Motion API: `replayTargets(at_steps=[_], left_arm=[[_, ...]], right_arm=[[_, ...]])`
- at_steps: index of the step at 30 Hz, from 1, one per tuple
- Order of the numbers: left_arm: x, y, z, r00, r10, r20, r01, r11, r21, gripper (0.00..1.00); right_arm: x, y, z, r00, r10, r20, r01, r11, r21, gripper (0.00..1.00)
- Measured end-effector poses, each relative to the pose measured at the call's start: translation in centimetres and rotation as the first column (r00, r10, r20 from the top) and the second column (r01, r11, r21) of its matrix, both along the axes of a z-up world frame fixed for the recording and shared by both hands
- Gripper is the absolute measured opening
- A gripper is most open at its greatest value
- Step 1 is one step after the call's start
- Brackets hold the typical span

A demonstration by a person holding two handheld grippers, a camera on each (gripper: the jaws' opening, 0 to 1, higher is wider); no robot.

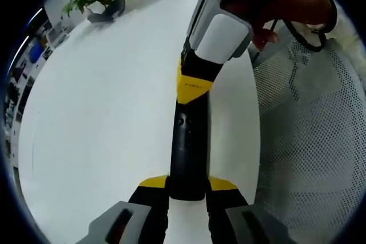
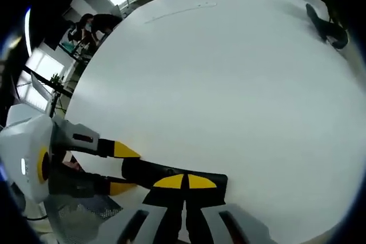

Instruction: Press the specified remote control buttons in sequence, fully releasing each button before pressing the next.

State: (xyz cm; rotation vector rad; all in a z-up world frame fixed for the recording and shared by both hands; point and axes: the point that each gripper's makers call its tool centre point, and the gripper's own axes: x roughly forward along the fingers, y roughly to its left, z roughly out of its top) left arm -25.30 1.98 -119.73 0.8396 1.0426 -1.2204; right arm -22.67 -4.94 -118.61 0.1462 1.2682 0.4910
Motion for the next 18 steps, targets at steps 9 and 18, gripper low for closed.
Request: replayTargets(at_steps=[9, 18], left_arm=[[0.07, 0.0, 0.01, 1.0, -0.002, -0.013, 0.002, 1.0, 0.002, 0.24], [0.1, -0.05, -0.08, 1.0, -0.005, -0.018, 0.005, 1.0, 0.021, 0.24]], right_arm=[[0.17, 0.0, -0.34, 1.0, 0.006, -0.019, -0.006, 1.0, -0.007, 0.0], [0.28, 0.02, -0.51, 0.999, 0.046, -0.006, -0.047, 0.998, -0.04, 0.0]])
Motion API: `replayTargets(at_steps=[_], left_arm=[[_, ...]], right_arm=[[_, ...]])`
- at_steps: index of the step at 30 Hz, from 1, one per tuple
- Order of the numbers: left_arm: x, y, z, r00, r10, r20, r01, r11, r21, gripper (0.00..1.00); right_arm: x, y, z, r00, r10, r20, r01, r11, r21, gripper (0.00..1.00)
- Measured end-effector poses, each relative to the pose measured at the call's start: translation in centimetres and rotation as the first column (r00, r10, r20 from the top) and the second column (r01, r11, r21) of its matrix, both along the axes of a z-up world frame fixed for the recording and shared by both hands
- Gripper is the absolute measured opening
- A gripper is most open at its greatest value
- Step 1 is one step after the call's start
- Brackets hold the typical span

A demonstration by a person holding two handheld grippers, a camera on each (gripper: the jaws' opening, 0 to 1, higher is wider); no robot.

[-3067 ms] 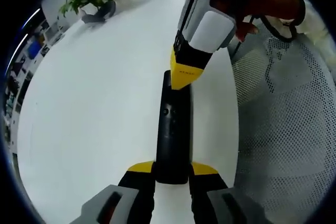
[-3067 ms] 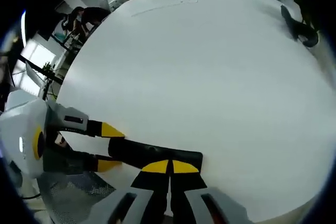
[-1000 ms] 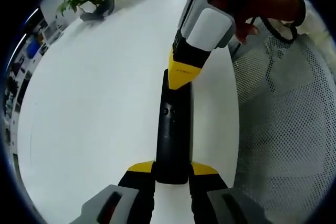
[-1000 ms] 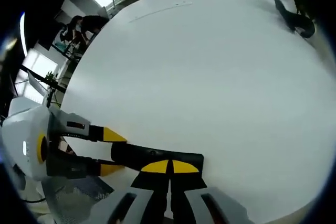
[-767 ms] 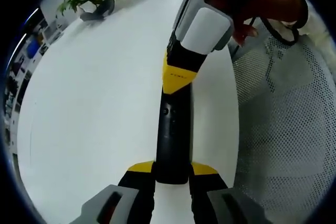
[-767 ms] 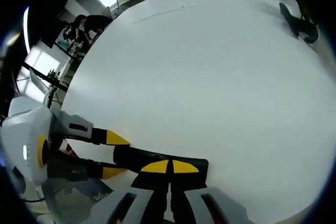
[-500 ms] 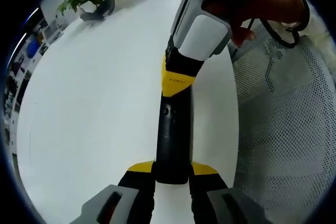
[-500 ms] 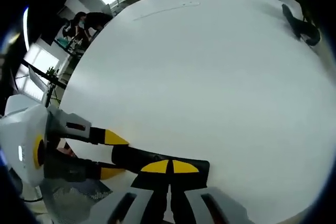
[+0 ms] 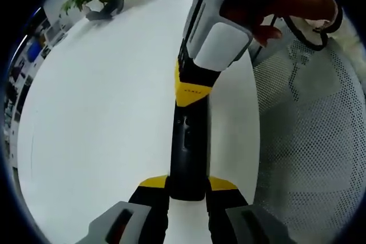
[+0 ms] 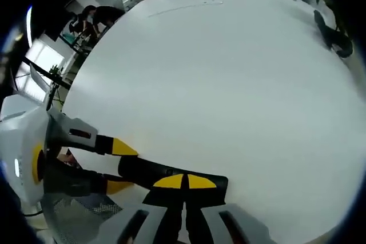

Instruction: Press the specified remote control buttons in sequence, fully releasing each button before pressing the next.

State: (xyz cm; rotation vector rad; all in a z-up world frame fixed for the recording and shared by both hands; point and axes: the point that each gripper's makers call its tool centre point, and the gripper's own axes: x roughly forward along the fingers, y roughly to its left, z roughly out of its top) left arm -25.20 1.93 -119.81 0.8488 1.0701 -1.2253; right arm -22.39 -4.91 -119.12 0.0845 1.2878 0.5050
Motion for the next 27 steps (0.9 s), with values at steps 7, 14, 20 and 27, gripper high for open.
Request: replayTargets(at_steps=[7, 14, 20, 27], left_arm=[[0.0, 0.0, 0.0, 1.0, 0.004, -0.004, -0.004, 1.0, 0.007, 0.24], [0.0, 0.0, 0.0, 1.0, 0.011, 0.011, -0.011, 1.0, 0.009, 0.24], [0.0, 0.0, 0.0, 1.0, 0.011, 0.015, -0.012, 1.0, 0.019, 0.24], [-0.1, 0.0, 0.0, 1.0, 0.011, 0.003, -0.012, 1.0, 0.021, 0.24]], right_arm=[[0.0, -0.1, 0.1, 0.998, -0.052, -0.018, 0.053, 0.997, 0.056, 0.0], [-0.1, 0.1, 0.3, 0.998, -0.06, 0.004, 0.059, 0.997, 0.043, 0.0], [-0.5, 0.5, 0.4, 0.999, -0.037, -0.008, 0.037, 0.998, 0.042, 0.0], [-1.1, 0.7, 0.4, 1.0, -0.007, -0.018, 0.007, 0.999, 0.035, 0.0]])
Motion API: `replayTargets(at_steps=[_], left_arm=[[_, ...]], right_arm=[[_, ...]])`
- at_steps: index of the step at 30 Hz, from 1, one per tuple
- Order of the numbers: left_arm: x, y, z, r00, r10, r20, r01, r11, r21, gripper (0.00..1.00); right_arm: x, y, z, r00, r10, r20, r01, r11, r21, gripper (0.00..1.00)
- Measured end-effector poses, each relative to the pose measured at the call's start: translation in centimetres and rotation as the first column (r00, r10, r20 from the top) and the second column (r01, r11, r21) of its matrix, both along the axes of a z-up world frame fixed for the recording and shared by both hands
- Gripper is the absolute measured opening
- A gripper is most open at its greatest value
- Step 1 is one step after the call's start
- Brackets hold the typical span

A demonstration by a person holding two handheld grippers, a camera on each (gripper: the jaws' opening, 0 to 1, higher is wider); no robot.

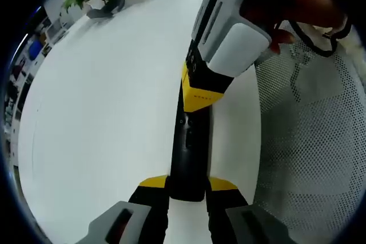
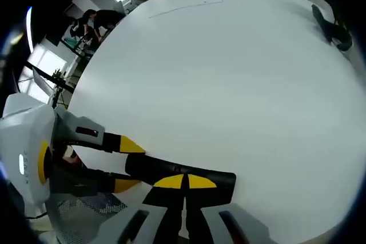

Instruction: Press the specified remote control buttons in sequence, fully releasing each button before pressing the next.

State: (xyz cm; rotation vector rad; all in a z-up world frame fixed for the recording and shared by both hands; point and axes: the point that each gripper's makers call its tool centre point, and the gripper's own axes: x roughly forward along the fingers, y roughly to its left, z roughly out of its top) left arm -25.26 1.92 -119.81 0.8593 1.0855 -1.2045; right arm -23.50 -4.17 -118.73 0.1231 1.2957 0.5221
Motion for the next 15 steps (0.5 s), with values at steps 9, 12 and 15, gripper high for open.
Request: replayTargets(at_steps=[9, 12, 15], left_arm=[[0.04, -0.02, -0.01, 1.0, 0.002, 0.005, -0.002, 1.0, 0.009, 0.25], [0.04, -0.02, -0.01, 1.0, 0.003, 0.007, -0.003, 1.0, 0.009, 0.25], [0.04, -0.05, 0.01, 1.0, 0.007, 0.008, -0.007, 1.0, 0.006, 0.25]], right_arm=[[-0.66, 0.11, 0.04, 0.999, 0.039, -0.006, -0.039, 0.999, -0.019, 0.0], [-0.75, 0.13, 0.03, 0.999, 0.047, -0.004, -0.047, 0.999, -0.025, 0.0], [-0.79, 0.18, -0.09, 0.998, 0.062, -0.004, -0.062, 0.998, -0.024, 0.0]])
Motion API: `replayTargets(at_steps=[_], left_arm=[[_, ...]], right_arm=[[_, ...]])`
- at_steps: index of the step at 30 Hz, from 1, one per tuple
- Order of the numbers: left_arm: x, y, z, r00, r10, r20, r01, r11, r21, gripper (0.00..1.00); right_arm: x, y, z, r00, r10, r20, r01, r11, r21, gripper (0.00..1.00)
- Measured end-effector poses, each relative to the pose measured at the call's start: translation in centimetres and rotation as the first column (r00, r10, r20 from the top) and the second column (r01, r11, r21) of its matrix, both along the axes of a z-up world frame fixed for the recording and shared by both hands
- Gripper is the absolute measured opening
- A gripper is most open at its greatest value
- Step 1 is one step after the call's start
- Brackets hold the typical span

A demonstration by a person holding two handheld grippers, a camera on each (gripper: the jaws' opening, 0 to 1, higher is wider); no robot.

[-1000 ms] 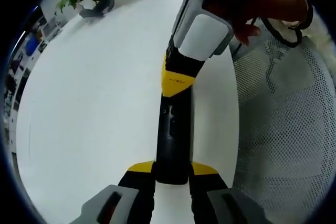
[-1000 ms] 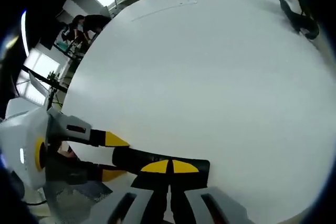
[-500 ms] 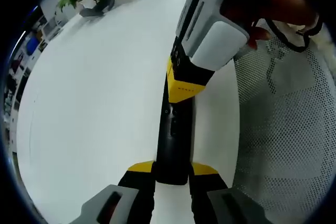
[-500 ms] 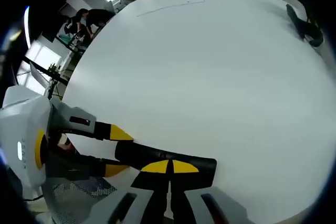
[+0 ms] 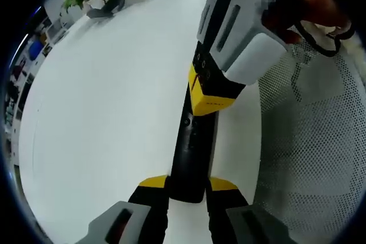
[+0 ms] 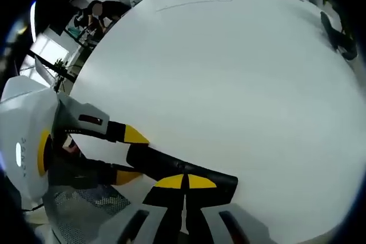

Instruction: Press the specified remote control buttons in sequence, fully releasing each button before pressing the next.

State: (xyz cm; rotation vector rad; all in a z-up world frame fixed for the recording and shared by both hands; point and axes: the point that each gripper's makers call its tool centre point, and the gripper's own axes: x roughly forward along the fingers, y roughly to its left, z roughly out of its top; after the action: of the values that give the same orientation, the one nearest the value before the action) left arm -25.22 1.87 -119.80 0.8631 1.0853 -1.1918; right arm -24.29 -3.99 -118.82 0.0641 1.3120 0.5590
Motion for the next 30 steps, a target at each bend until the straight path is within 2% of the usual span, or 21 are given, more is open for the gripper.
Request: replayTargets(at_steps=[5, 11, 14, 23, 30], left_arm=[[0.02, 0.08, 0.04, 1.0, 0.006, 0.0, -0.006, 1.0, -0.022, 0.25], [-0.04, -0.01, 0.05, 1.0, 0.002, 0.002, -0.002, 1.0, -0.017, 0.25], [-0.01, 0.0, 0.01, 1.0, 0.007, 0.001, -0.007, 1.0, -0.012, 0.25], [-0.04, -0.09, -0.01, 0.998, 0.054, 0.007, -0.054, 0.998, -0.023, 0.25], [-0.15, -0.07, 0.0, 0.998, 0.064, 0.015, -0.064, 0.998, -0.025, 0.25]], right_arm=[[0.07, 0.0, -0.13, 1.0, 0.008, -0.006, -0.008, 1.0, -0.012, 0.0], [0.01, 0.11, -0.19, 0.997, 0.064, 0.033, -0.062, 0.996, -0.062, 0.0], [-0.34, 0.02, -0.1, 0.996, 0.074, 0.051, -0.071, 0.996, -0.063, 0.0], [-0.21, -0.1, 0.08, 0.996, 0.08, 0.051, -0.08, 0.997, -0.001, 0.0], [-0.22, 0.02, 0.19, 0.993, 0.108, 0.047, -0.11, 0.993, 0.041, 0.0]])
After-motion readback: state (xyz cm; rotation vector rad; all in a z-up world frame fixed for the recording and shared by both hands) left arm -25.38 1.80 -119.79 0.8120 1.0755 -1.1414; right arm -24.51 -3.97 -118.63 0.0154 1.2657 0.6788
